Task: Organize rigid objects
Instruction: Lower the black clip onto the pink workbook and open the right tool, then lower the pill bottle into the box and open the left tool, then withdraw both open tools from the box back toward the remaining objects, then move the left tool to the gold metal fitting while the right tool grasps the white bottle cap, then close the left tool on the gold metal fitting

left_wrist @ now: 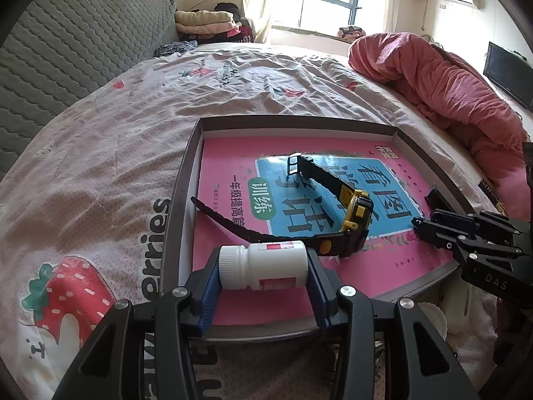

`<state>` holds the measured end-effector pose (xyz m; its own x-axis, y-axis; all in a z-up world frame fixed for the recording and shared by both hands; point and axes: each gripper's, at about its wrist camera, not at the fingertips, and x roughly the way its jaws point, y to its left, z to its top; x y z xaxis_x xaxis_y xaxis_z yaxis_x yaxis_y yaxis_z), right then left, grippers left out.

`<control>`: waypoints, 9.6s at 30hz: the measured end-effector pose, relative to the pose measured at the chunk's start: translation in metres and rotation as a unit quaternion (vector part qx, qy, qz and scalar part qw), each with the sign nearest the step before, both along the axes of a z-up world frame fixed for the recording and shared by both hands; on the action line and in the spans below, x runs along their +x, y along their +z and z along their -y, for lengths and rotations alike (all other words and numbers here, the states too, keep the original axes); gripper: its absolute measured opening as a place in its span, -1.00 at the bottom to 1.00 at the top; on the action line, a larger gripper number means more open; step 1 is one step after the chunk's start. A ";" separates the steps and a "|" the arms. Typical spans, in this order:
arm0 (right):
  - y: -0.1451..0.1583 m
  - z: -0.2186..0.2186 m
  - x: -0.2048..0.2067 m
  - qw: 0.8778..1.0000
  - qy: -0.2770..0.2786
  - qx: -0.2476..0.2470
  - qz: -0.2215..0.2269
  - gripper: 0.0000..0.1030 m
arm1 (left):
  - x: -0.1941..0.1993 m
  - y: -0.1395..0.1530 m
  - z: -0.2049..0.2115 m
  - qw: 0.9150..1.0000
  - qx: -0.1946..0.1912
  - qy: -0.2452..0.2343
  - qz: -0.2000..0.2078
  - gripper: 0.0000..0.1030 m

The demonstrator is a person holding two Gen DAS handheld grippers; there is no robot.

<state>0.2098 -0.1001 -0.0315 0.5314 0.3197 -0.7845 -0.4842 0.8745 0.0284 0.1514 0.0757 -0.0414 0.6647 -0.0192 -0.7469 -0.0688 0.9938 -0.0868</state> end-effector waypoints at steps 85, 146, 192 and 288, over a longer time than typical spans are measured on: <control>0.036 0.039 -0.036 0.992 -0.074 0.042 0.096 0.47 | -0.041 0.028 -0.006 0.996 -0.012 0.029 0.078 0.02; 0.049 0.043 -0.131 0.994 -0.069 0.023 0.085 0.48 | -0.123 0.057 0.044 0.997 0.021 -0.020 0.068 0.02; 0.013 0.002 -0.149 1.000 0.014 0.000 -0.005 0.48 | -0.119 0.029 0.051 0.999 -0.009 -0.042 0.006 0.02; -0.006 -0.042 -0.108 0.988 0.105 -0.081 0.078 0.02 | -0.046 -0.019 0.037 0.995 -0.075 -0.064 -0.036 -0.29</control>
